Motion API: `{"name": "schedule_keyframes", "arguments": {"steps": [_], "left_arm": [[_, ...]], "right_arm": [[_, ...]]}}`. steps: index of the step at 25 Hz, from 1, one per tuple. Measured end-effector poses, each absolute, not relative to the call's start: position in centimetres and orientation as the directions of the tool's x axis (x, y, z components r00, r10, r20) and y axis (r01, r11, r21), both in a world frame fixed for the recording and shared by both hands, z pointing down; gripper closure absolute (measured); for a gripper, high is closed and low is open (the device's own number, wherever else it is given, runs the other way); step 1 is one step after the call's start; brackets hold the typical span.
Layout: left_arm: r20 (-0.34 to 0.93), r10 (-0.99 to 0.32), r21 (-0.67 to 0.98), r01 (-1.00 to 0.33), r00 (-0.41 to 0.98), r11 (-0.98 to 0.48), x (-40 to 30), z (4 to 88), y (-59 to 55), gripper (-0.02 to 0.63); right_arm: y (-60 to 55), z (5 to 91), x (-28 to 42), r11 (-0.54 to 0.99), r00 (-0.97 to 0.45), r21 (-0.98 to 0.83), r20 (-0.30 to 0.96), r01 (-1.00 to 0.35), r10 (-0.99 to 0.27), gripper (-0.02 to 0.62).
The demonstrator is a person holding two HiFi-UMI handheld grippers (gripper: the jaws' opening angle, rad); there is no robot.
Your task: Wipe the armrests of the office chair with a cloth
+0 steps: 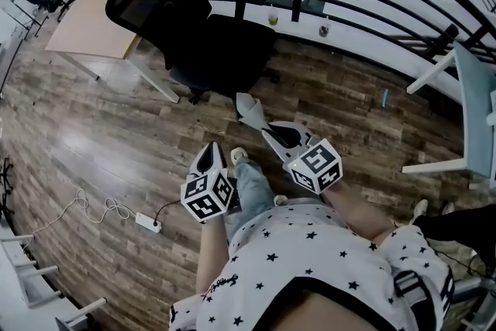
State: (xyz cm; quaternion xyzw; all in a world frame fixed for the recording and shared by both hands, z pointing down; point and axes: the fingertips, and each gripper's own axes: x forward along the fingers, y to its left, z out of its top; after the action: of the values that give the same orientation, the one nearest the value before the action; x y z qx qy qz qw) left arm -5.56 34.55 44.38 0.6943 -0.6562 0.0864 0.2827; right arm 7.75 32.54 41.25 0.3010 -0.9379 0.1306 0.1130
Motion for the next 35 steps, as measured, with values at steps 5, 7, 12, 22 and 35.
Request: {"name": "schedule_keyframes", "arguments": {"steps": [5, 7, 12, 22, 35], "left_arm": [[0.49, -0.863, 0.286, -0.958, 0.123, 0.026, -7.1, 45.0, 31.4, 0.6], [0.491, -0.862, 0.29, -0.957, 0.122, 0.029, -7.9, 45.1, 30.1, 0.6], [0.496, -0.86, 0.294, -0.955, 0.115, 0.041, -10.1, 44.7, 27.1, 0.6], [0.506, -0.854, 0.304, -0.951, 0.117, 0.05, -15.9, 44.0, 22.4, 0.601], [0.506, -0.847, 0.311, -0.95, 0.164, 0.002, -21.9, 43.9, 15.9, 0.6]], "right_arm": [[29.2, 41.7, 6.2, 0.788, -0.791, -0.163, 0.303, -0.593, -0.532, 0.56], [27.9, 41.7, 5.3, 0.791, -0.793, -0.164, 0.307, -0.59, -0.527, 0.56], [24.7, 40.9, 2.8, 0.804, -0.8, -0.153, 0.313, -0.574, -0.512, 0.56], [19.6, 40.0, -3.2, 0.808, -0.797, -0.142, 0.33, -0.572, -0.506, 0.56], [13.7, 39.6, -10.3, 0.8, -0.78, -0.126, 0.351, -0.587, -0.517, 0.56]]}}
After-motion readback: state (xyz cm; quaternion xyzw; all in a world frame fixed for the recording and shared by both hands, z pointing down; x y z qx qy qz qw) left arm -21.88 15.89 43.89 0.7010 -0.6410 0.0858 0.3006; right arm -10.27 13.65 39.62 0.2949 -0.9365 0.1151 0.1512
